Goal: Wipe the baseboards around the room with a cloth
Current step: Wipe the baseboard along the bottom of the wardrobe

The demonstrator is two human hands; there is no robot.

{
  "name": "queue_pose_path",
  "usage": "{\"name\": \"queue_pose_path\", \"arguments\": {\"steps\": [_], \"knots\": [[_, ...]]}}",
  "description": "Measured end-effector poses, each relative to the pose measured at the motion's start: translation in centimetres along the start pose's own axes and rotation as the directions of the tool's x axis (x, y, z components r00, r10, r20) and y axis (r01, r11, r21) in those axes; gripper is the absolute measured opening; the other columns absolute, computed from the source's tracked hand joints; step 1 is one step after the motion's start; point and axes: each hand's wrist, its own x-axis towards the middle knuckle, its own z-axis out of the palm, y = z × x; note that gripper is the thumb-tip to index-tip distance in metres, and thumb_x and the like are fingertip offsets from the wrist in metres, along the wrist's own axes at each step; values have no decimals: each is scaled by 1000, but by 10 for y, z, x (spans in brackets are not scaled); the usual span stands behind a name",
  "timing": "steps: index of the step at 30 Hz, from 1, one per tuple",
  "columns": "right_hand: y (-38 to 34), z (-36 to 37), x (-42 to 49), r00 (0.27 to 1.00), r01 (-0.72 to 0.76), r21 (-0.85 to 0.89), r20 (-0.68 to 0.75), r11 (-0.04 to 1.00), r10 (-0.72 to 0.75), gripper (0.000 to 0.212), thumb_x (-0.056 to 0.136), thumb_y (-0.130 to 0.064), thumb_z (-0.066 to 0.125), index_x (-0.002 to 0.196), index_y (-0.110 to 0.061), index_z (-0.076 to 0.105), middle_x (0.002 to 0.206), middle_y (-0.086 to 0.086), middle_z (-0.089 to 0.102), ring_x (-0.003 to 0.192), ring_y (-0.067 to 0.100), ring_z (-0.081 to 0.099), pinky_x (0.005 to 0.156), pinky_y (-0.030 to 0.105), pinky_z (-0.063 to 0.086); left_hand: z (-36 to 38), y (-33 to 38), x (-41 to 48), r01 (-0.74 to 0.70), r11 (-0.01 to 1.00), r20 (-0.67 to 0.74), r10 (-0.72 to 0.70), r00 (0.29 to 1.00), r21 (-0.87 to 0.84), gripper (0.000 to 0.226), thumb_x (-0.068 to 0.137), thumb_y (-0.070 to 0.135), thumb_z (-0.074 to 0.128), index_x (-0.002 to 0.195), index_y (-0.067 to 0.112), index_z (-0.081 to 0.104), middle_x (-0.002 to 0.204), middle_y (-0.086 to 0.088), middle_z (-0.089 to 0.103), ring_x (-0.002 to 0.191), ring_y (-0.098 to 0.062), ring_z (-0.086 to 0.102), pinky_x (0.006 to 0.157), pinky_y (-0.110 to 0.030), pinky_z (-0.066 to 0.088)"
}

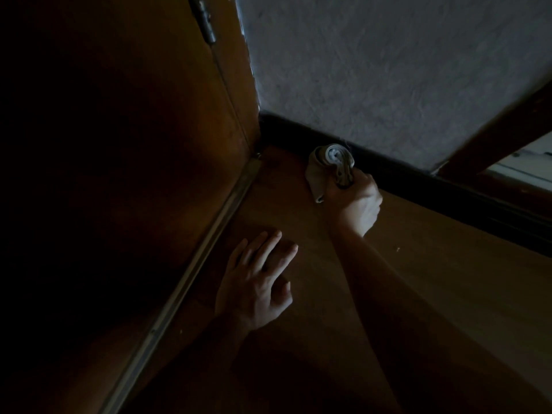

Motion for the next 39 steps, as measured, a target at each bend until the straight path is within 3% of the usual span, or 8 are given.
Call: {"name": "queue_pose_path", "arguments": {"steps": [5,10,15,19,25,29,34,39], "knots": [[22,-14,3,995,15,-28,-102,999,-18,21,85,-34,63,94,-16,70,97,3,68,91,28,64,73,35,46,9,-6,0,-34,999,-46,34,998,-19,72,85,52,54,153,41,35,165,5,23,151,-19,22,123,-46,16],[40,-38,2,977,-81,-19,-201,997,76,21,84,-36,62,90,-17,70,95,4,69,91,29,65,73,36,47,3,-4,-2,-27,999,-38,26,999,-21,68,87,52,52,152,39,39,164,3,27,150,-20,25,122,-45,17],[26,-36,4,992,-83,-52,-99,995,78,21,85,-33,60,94,-18,70,101,4,68,97,30,63,78,38,49,6,-5,-1,-42,999,-59,41,997,-21,67,87,52,49,152,39,39,164,3,27,149,-21,27,121,-49,23],[44,-48,6,984,-73,-40,-165,997,66,20,84,-34,61,92,-18,70,97,3,68,94,28,64,78,39,51,8,-3,-3,-46,999,-80,45,996,-7,66,88,52,50,152,38,40,163,2,28,149,-22,27,121,-48,22],[41,-43,10,993,-6,-56,-121,998,-1,18,82,-35,62,86,-19,68,92,1,66,88,27,64,71,39,51,6,-2,-3,-42,999,-97,41,994,-9,65,87,50,50,151,37,42,162,1,31,147,-23,30,119,-51,27],[50,-41,9,985,-24,-40,-173,999,17,19,82,-40,63,85,-21,68,91,0,68,87,26,65,69,33,43,9,-3,-1,-46,999,-91,45,995,-10,66,87,52,49,151,38,41,162,1,30,148,-23,28,119,-51,25],[22,-12,12,997,67,-74,-40,995,-71,21,81,-38,62,88,-20,70,93,0,67,86,27,65,67,33,46,9,-2,-3,-35,999,-91,36,995,4,66,87,52,50,151,39,41,163,3,28,148,-21,28,121,-49,23],[42,-21,9,986,63,-94,-149,994,-77,24,80,-41,62,86,-18,68,91,1,65,84,29,64,65,33,40,8,-4,-2,-38,999,-93,37,995,-10,66,87,51,51,151,39,40,163,2,29,148,-21,27,121,-48,22]]}}
